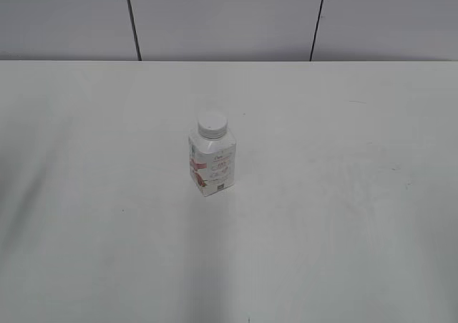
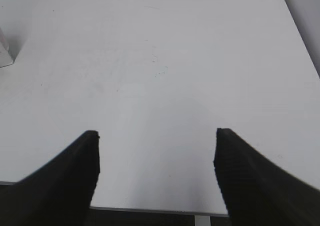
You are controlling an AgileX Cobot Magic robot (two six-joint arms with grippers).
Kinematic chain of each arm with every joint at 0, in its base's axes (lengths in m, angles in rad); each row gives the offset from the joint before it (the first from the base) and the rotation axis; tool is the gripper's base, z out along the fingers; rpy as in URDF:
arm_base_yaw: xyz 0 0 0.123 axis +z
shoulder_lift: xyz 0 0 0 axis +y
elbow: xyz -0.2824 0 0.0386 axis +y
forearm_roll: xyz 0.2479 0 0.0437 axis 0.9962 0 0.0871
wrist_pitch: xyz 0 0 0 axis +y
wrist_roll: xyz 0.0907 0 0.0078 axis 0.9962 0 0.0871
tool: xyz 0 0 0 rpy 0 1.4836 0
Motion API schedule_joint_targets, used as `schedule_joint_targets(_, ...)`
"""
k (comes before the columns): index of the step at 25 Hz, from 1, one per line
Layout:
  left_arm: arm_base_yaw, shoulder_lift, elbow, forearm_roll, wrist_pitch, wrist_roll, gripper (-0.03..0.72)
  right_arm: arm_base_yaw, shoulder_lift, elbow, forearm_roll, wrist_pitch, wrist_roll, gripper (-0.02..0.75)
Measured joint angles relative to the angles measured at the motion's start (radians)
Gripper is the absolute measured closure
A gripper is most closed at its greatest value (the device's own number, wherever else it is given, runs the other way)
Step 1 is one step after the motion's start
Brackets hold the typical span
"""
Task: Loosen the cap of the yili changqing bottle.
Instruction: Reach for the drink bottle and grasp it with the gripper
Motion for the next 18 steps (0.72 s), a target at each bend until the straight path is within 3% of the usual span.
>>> schedule_joint_targets(3,-0.001,0.094,0.061,0.002,-0.124,0.004,0.194,0.000,0.000,0.000,0.000,0.000,0.000,0.172)
schedule_joint_targets(6,-0.037,0.217,0.105,0.083,-0.239,-0.050,0.194,0.000,0.000,0.000,0.000,0.000,0.000,0.172)
schedule_joint_targets(11,-0.147,0.380,0.138,0.334,-0.430,-0.299,0.194,0.000,0.000,0.000,0.000,0.000,0.000,0.172)
schedule_joint_targets(14,-0.160,0.490,0.148,0.535,-0.566,-0.484,0.194,0.000,0.000,0.000,0.000,0.000,0.000,0.172)
schedule_joint_targets(18,-0.160,0.626,0.157,0.753,-0.734,-0.562,0.194,0.000,0.000,0.000,0.000,0.000,0.000,0.172)
